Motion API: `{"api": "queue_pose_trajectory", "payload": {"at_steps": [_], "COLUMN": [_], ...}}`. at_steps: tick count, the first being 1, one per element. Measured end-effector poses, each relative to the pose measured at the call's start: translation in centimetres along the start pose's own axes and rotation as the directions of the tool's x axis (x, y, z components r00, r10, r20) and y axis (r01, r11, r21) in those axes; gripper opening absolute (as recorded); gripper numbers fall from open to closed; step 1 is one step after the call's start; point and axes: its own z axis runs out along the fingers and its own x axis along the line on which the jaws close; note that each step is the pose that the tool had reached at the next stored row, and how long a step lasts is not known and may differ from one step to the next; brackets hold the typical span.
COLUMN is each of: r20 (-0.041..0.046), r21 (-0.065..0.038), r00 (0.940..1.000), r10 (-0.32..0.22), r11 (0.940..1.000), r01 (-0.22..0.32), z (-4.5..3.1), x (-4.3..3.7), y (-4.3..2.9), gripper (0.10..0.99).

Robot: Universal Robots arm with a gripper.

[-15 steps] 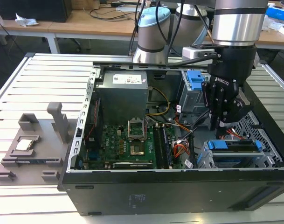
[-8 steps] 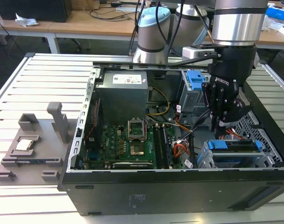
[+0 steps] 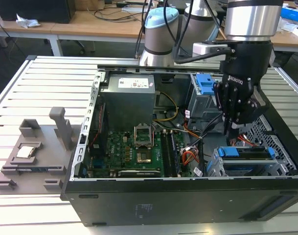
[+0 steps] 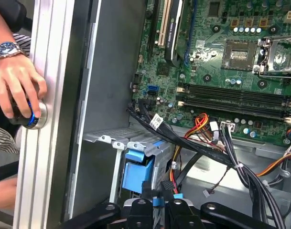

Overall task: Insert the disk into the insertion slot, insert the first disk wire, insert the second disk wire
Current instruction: 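Insert the second disk wire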

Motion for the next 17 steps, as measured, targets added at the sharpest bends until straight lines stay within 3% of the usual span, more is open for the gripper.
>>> {"api": "queue_pose_trajectory", "payload": {"at_steps": [1, 2, 10, 11, 12, 13, 16, 17], "r20": [0.0184, 0.0208, 0.023, 0.0219, -0.0156, -0.028, -0.0385, -0.0489], "r21": [0.002, 0.001, 0.001, 0.001, -0.005, -0.007, -0.008, -0.01], "r00": [0.9998, 0.9998, 0.9997, 0.9998, 0.9999, 0.9996, 0.9993, 0.9988], "r10": [0.001, 0.001, 0.001, 0.001, -0.001, -0.002, -0.003, -0.004], "r11": [1.0, 1.0, 1.0, 1.0, 1.0, 1.0, 1.0, 0.9999], "r01": [-0.001, -0.001, -0.001, -0.001, 0.001, 0.002, 0.003, 0.003], "z": [0.08, 0.11, 0.17, 0.19, 0.22, 0.23, 0.22, 0.46], "x": [0.21, 0.3, 0.25, 0.23, -0.06, -0.36, -1.89, -2.13], "y": [0.02, 0.01, 0.0, 0.01, 0.02, -0.01, -0.24, -0.27], "gripper": [0.204, 0.204, 0.204, 0.282, 0.282, 0.282, 0.282, 0.282]}}
